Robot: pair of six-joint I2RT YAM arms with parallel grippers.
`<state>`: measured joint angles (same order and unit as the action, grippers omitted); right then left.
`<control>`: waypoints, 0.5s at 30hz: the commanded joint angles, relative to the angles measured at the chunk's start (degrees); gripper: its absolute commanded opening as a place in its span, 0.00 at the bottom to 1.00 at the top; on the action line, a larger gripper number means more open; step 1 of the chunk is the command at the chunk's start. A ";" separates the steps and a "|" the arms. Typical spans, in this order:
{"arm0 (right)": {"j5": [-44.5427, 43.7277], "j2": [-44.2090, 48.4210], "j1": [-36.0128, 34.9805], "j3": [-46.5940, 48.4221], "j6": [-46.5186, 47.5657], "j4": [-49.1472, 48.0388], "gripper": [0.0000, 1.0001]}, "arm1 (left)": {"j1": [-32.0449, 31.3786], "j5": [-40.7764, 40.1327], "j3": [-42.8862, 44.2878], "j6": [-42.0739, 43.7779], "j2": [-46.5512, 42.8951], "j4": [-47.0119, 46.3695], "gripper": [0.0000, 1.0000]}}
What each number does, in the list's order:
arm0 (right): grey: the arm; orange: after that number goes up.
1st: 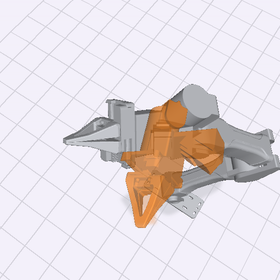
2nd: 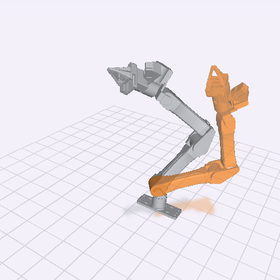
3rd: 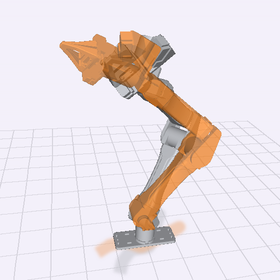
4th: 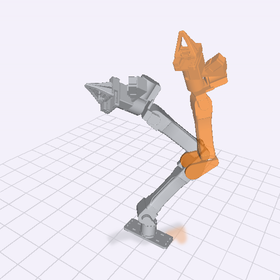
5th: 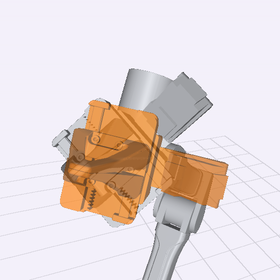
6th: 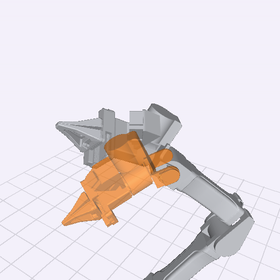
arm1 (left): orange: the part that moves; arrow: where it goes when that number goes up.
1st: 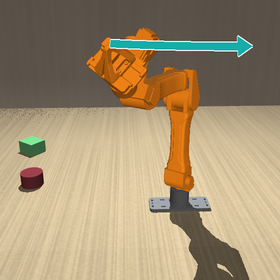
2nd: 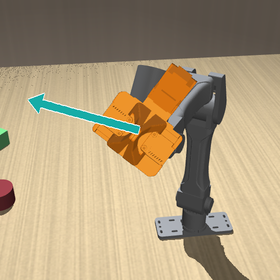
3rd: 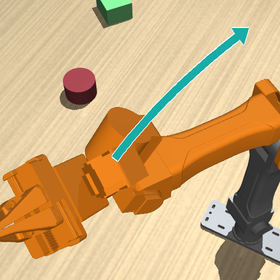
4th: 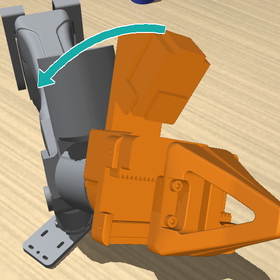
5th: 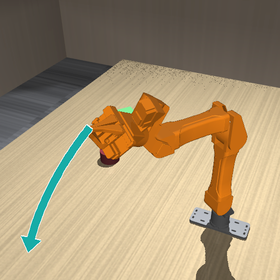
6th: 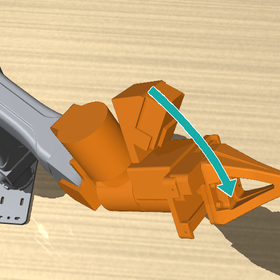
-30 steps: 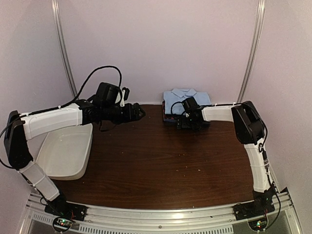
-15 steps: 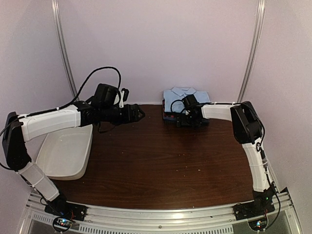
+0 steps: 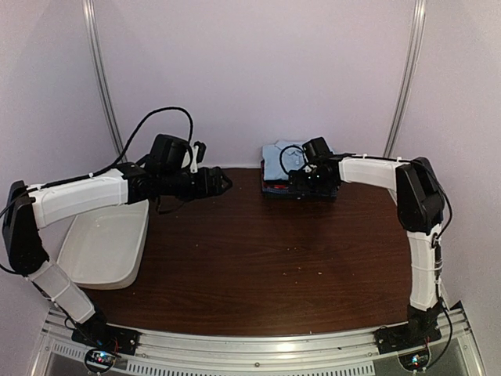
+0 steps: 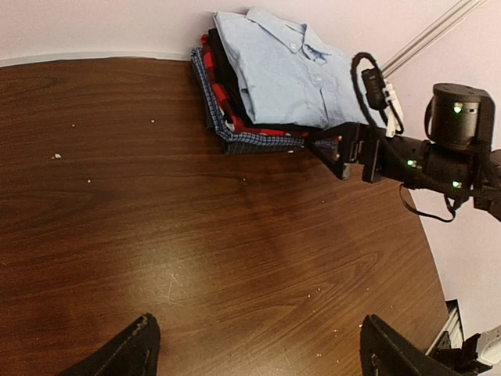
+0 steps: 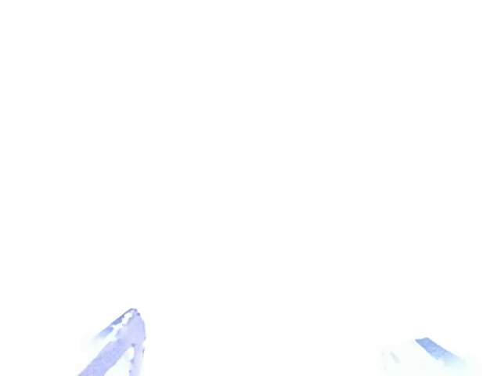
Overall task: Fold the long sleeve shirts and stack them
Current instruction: Move the square-folded shirt to the corner of the board, then reset both arms
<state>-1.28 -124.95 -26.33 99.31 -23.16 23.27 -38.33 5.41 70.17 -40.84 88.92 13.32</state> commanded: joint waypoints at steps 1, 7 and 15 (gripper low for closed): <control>1.15 7.30 -0.19 -5.56 -1.47 -2.31 1.00 | 0.37 0.51 -0.81 -0.38 -2.04 -2.54 0.90; 1.14 17.29 -1.39 -15.62 -2.29 -4.53 1.00 | 0.36 1.09 -1.00 0.84 -1.94 -2.91 0.90; 2.58 33.23 -1.97 -29.01 -3.09 -6.82 1.00 | 0.36 1.23 -2.74 2.79 -2.77 -4.87 0.90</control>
<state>1.10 -99.15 -27.90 74.81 -25.36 19.00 -38.33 6.07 68.51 -39.90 88.20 12.21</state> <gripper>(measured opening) 0.997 0.902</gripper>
